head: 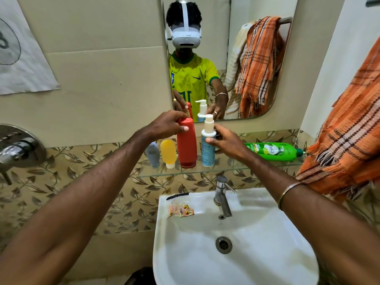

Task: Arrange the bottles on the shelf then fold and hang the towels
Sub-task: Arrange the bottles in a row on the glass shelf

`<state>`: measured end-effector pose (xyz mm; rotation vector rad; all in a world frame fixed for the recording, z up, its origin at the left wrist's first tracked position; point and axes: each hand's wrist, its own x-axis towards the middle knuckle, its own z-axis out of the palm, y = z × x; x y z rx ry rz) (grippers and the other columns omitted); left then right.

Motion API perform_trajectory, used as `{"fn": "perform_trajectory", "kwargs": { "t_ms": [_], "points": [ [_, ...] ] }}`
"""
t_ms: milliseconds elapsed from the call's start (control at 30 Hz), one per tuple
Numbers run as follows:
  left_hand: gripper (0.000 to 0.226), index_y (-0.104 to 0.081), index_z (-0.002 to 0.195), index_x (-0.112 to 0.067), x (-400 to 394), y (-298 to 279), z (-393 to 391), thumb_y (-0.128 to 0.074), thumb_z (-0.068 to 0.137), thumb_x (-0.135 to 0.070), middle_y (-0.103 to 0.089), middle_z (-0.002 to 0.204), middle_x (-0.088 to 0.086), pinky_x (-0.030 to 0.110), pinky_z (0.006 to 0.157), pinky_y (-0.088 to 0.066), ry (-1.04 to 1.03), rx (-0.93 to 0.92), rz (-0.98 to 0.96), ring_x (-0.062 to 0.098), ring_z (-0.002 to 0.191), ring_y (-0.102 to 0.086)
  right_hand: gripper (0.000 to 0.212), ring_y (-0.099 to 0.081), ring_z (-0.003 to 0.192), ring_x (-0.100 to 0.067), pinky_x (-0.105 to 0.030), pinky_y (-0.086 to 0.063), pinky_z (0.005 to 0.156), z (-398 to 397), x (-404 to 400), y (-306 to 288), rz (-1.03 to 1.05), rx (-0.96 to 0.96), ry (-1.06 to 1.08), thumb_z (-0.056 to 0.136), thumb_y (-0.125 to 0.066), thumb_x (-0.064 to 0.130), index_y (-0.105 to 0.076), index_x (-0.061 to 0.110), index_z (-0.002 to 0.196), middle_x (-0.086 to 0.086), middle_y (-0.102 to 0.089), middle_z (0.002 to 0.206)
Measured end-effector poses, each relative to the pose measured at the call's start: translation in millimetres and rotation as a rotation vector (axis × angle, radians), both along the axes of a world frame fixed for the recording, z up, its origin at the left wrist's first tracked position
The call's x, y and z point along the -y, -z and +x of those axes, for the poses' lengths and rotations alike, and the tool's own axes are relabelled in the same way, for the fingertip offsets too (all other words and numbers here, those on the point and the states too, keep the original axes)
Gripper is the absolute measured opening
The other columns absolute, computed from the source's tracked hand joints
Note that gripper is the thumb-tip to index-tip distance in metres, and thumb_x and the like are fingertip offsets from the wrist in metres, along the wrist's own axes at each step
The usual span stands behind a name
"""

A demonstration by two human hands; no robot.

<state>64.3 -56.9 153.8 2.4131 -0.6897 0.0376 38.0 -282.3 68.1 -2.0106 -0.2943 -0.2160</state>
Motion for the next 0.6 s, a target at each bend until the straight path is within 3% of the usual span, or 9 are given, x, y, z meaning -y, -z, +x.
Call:
{"fn": "perform_trajectory", "kwargs": {
  "t_ms": [133, 333, 500, 600],
  "points": [
    [0.048, -0.053, 0.14, -0.006, -0.3, -1.9, -0.4, -0.065, 0.094, -0.012, -0.061, 0.133, 0.013, 0.033, 0.092, -0.048, 0.008, -0.019, 0.017, 0.024, 0.117, -0.058, 0.052, -0.057, 0.118, -0.018, -0.026, -0.056, 0.073, 2.0, -4.0, 0.2, -0.005, -0.029, -0.03, 0.097, -0.064, 0.02, -0.045, 0.025, 0.145, -0.003, -0.057, 0.137],
    [0.048, -0.054, 0.139, -0.006, -3.2, -2.2, -1.5, -0.066, 0.094, -0.013, -0.062, 0.131, 0.013, 0.037, 0.095, -0.051, 0.013, -0.047, 0.005, 0.024, 0.114, -0.059, 0.052, -0.055, 0.119, -0.017, -0.023, -0.053, 0.073, 2.8, -5.3, 0.4, -0.032, -0.043, -0.042, 0.099, -0.061, 0.019, -0.042, 0.025, 0.147, -0.005, -0.056, 0.141],
    [0.049, -0.052, 0.14, -0.007, -2.5, -2.1, -3.0, -0.066, 0.093, -0.011, -0.061, 0.133, 0.012, 0.035, 0.095, -0.05, 0.021, -0.067, -0.004, 0.023, 0.115, -0.059, 0.057, -0.051, 0.135, -0.024, -0.037, -0.048, 0.102, 4.0, -3.6, 1.6, -0.06, -0.068, -0.053, 0.099, -0.062, 0.021, -0.037, 0.025, 0.15, -0.007, -0.052, 0.148],
    [0.053, -0.049, 0.142, -0.008, -3.3, -1.6, -2.8, -0.067, 0.092, -0.009, -0.059, 0.135, 0.012, 0.035, 0.097, -0.049, 0.034, -0.106, -0.039, 0.021, 0.115, -0.057, 0.084, -0.042, 0.143, -0.025, -0.047, -0.043, 0.113, 1.8, -1.7, 2.1, -0.075, -0.1, -0.043, 0.093, -0.07, 0.021, -0.019, 0.028, 0.159, -0.009, -0.041, 0.158]
  ]
}}
